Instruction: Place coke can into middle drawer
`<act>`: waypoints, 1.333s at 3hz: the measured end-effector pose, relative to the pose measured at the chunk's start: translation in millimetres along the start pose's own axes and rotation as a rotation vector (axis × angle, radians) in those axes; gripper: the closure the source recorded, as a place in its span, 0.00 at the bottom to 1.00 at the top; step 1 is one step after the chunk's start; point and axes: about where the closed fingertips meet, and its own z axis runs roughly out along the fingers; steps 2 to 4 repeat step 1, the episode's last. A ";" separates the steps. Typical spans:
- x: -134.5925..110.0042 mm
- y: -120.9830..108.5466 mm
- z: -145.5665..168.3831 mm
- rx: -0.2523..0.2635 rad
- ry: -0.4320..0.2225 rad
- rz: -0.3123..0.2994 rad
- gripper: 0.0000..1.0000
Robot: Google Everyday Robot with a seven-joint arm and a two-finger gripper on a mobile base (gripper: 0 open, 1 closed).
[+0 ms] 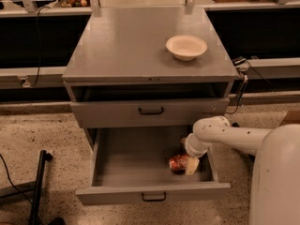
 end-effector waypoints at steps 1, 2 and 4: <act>0.0 0.1 0.1 0.000 0.000 0.000 0.00; 0.0 0.1 0.1 0.000 0.000 0.000 0.00; 0.0 0.1 0.1 0.000 0.000 0.000 0.00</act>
Offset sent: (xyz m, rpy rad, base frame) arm 0.0000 0.0000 0.0000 0.0000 0.0000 0.0000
